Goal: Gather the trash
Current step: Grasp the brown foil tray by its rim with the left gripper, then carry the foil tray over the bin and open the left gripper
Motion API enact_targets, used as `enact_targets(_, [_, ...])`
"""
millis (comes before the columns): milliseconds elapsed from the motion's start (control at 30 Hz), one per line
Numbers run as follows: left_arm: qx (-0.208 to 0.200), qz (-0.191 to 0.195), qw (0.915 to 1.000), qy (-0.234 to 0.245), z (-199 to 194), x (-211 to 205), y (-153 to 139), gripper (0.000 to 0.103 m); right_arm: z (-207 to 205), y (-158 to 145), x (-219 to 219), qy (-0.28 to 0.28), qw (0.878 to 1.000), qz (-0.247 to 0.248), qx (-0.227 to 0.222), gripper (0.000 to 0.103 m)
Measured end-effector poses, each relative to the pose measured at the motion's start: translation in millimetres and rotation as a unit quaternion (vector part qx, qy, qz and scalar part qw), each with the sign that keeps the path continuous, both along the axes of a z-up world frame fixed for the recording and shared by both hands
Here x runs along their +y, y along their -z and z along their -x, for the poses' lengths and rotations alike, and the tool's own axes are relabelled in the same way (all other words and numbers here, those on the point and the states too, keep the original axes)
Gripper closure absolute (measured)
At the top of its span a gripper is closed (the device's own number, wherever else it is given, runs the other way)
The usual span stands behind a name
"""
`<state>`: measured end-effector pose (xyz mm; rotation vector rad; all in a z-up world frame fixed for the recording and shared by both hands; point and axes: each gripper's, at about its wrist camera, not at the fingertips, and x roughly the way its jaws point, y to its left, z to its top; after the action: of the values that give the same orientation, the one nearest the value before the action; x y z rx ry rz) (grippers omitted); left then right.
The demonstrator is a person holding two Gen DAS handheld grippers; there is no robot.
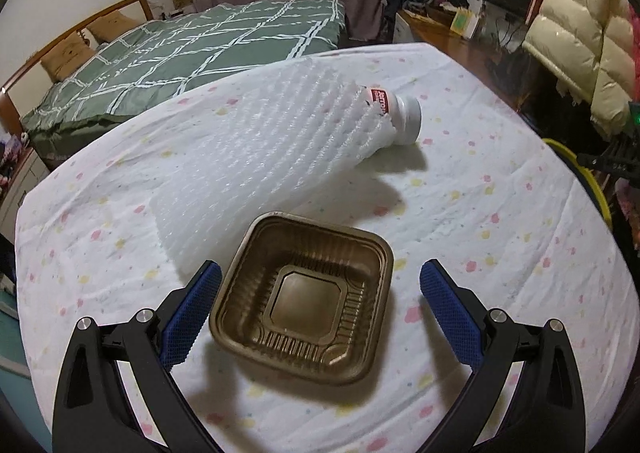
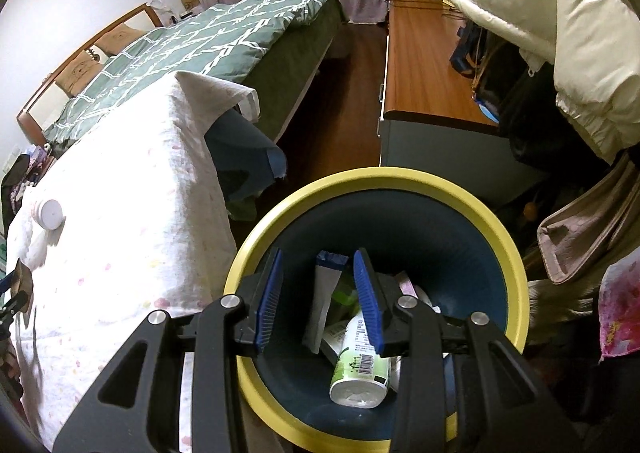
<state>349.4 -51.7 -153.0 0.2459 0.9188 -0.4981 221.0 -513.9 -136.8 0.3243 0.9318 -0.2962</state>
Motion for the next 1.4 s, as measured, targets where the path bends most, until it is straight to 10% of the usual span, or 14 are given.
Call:
enact_targets(100, [0.005, -0.016, 0.9998, 0.006, -1, -8, 4, 0.03, 0, 2, -1, 0.0, 1.0, -0.004, 0.001, 0.068])
enact_targets(700, [-0.001, -0.006, 0.999, 0.044, 66, -76, -28, 0.031, 42, -23, 2, -0.004, 0.999, -0.008, -0.037, 0.068])
enact_targets(1400, [0.04, 0.017, 0.9758, 0.214, 106, -335, -26, 0.03, 146, -17, -57, 0.045, 0.998, 0.018, -0.038, 0.062])
